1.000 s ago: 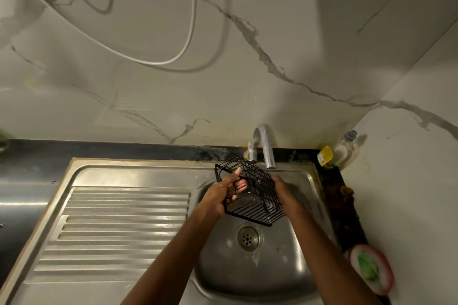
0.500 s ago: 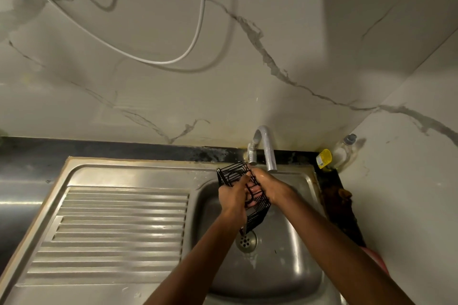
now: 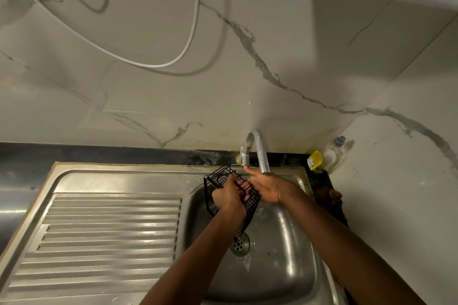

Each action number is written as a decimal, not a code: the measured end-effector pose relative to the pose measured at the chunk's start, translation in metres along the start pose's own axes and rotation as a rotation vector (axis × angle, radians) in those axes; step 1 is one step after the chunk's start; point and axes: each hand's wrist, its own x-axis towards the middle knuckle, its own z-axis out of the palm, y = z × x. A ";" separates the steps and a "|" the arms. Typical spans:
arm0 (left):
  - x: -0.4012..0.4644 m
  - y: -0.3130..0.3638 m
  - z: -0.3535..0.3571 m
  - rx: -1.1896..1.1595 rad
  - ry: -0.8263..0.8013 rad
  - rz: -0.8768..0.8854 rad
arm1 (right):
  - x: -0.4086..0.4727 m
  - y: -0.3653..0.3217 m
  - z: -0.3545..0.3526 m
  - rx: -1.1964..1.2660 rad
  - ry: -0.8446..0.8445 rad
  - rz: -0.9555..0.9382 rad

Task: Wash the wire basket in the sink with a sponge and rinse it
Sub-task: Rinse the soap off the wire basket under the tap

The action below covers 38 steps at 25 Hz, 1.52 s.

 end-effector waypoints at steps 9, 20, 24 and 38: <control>0.004 0.001 -0.008 0.062 -0.125 -0.010 | 0.029 -0.017 0.013 -0.013 0.148 0.109; 0.020 -0.014 -0.021 0.127 -0.069 -0.023 | -0.018 0.020 0.002 0.064 0.047 -0.096; 0.015 -0.006 -0.028 0.155 -0.172 -0.032 | -0.017 0.033 0.007 0.099 0.022 -0.041; 0.037 0.047 -0.122 0.154 -0.466 -0.034 | -0.004 0.080 -0.033 0.238 0.379 -0.226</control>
